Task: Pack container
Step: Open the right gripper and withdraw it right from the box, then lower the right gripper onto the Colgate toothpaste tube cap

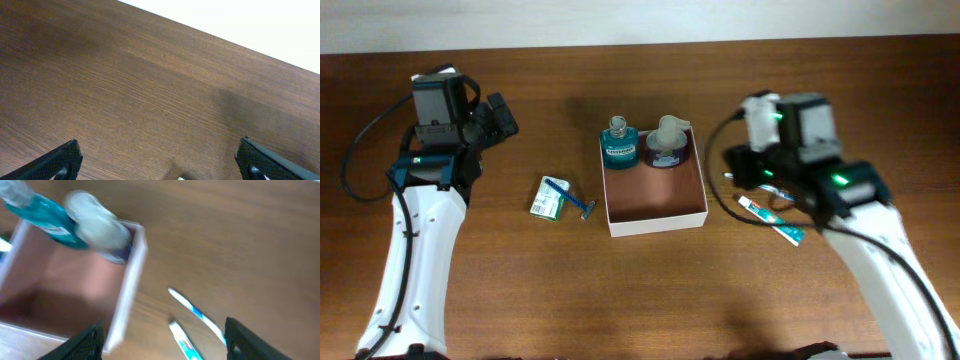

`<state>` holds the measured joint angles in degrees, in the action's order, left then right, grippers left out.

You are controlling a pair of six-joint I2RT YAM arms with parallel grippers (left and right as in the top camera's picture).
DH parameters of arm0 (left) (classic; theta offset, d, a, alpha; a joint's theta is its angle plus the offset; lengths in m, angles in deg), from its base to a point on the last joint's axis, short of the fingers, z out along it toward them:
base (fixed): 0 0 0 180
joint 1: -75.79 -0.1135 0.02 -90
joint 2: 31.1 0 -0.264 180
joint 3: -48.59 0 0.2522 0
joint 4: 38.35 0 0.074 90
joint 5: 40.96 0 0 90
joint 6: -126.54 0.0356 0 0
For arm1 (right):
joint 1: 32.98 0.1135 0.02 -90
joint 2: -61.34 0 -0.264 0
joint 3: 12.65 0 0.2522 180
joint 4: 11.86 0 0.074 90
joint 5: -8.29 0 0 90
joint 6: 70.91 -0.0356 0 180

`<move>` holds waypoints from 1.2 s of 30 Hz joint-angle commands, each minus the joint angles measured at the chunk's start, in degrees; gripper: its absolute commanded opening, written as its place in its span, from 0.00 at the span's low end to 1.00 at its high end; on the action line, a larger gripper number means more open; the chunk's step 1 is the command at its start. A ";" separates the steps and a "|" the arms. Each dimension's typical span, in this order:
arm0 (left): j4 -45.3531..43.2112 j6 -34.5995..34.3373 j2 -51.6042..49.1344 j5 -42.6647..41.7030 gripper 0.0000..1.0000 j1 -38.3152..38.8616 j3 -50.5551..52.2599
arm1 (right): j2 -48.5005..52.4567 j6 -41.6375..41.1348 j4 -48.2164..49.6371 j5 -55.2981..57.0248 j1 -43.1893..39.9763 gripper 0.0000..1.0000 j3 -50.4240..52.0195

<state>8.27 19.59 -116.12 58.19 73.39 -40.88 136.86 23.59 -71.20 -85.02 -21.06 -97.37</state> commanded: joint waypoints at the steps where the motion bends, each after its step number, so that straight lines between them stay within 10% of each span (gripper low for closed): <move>1: -0.17 0.09 0.07 -0.17 0.99 -0.28 -0.72 | -4.17 -0.22 -5.49 4.26 -3.17 0.72 -0.02; 24: -0.17 0.09 0.07 -0.17 0.99 -0.28 -0.72 | 16.31 -0.07 -14.25 3.96 -6.69 0.45 0.68; 36: -0.17 0.09 0.07 -0.17 0.99 -0.28 -0.72 | 26.12 16.92 -6.23 -3.91 -6.67 0.41 0.68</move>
<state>8.23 19.61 -116.12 58.21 73.39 -40.88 162.26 34.86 -77.96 -86.92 -27.38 -97.19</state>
